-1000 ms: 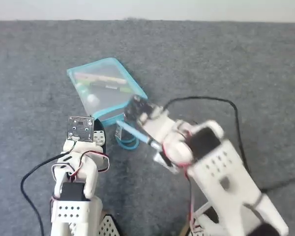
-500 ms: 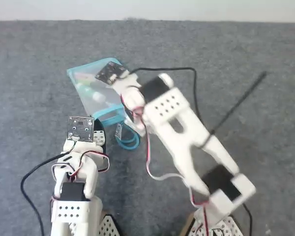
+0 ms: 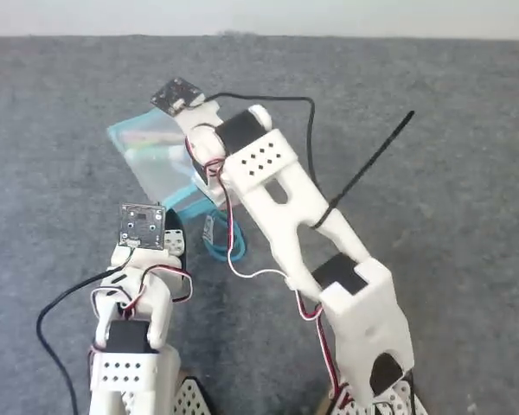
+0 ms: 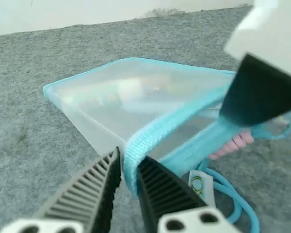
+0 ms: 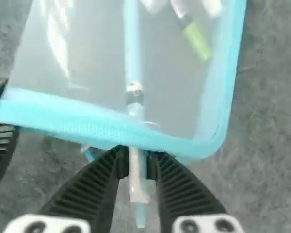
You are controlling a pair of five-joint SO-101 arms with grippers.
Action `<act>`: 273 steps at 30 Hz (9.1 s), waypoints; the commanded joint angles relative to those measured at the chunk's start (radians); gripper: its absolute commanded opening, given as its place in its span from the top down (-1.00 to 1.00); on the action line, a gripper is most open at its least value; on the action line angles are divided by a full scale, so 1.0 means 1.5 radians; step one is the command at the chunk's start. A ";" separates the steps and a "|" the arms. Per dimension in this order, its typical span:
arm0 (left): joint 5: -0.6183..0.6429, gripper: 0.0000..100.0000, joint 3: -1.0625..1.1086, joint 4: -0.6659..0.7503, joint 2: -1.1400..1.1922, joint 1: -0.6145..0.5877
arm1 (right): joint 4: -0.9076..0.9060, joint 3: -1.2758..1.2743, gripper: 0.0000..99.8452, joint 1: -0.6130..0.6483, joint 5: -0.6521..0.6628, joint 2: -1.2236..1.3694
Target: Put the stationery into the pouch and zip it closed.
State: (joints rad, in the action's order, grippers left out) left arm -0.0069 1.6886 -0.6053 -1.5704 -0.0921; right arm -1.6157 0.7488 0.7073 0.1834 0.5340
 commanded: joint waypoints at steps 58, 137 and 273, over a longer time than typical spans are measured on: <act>-0.006 0.97 -0.016 0.017 -0.010 0.003 | 0.154 -0.410 0.61 0.007 0.026 -0.455; -0.006 0.97 -0.014 0.016 -0.010 0.002 | 0.539 -0.781 0.61 -0.057 0.030 -0.489; 0.042 0.51 -0.294 -0.269 -0.011 -0.125 | 0.604 -0.803 0.99 -0.065 0.234 -0.519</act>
State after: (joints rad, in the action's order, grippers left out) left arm 0.0422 1.3449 -0.9536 -1.5750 -0.2746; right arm -0.7672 -0.4925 0.5999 0.5639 -0.2808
